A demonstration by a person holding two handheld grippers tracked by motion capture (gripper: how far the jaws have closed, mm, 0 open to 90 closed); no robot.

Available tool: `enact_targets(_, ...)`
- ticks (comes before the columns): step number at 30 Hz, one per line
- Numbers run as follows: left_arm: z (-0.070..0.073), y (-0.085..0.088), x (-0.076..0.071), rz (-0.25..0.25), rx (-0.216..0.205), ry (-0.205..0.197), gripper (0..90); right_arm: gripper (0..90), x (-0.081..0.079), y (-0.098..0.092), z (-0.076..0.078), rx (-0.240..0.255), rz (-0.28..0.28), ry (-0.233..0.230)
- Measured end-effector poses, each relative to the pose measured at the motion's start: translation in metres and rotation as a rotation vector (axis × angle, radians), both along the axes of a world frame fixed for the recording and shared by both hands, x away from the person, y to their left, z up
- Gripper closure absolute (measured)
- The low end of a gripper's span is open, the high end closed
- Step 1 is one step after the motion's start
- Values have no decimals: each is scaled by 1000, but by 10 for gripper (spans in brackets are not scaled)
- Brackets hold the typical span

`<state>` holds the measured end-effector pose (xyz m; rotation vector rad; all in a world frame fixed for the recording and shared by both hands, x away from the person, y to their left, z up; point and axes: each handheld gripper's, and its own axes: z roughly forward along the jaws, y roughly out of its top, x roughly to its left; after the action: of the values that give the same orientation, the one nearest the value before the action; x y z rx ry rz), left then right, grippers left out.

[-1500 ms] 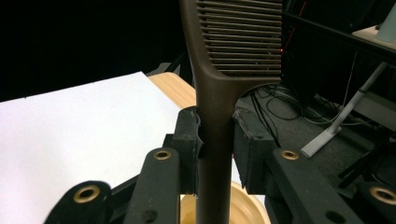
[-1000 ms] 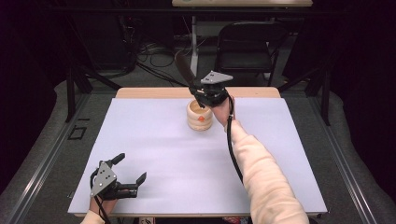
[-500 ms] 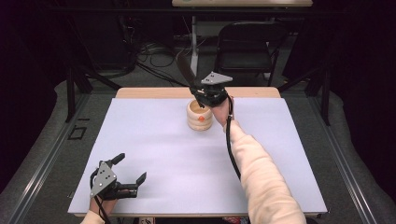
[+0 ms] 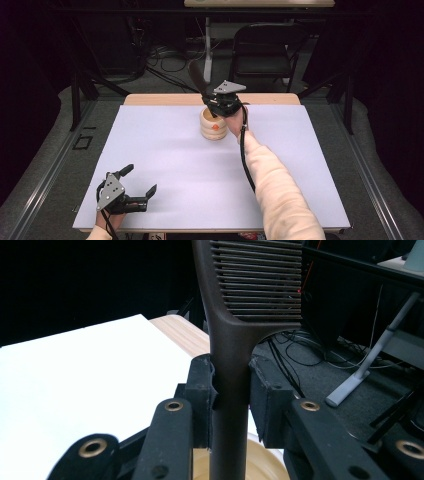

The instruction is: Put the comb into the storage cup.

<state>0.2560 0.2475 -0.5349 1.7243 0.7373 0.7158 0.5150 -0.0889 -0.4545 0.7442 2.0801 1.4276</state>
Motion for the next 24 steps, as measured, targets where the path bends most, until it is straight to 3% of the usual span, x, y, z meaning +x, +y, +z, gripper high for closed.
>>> enact_targets(24,0,0,0,1,1,-2,2,724,3,-2,-20,-28,11,29)
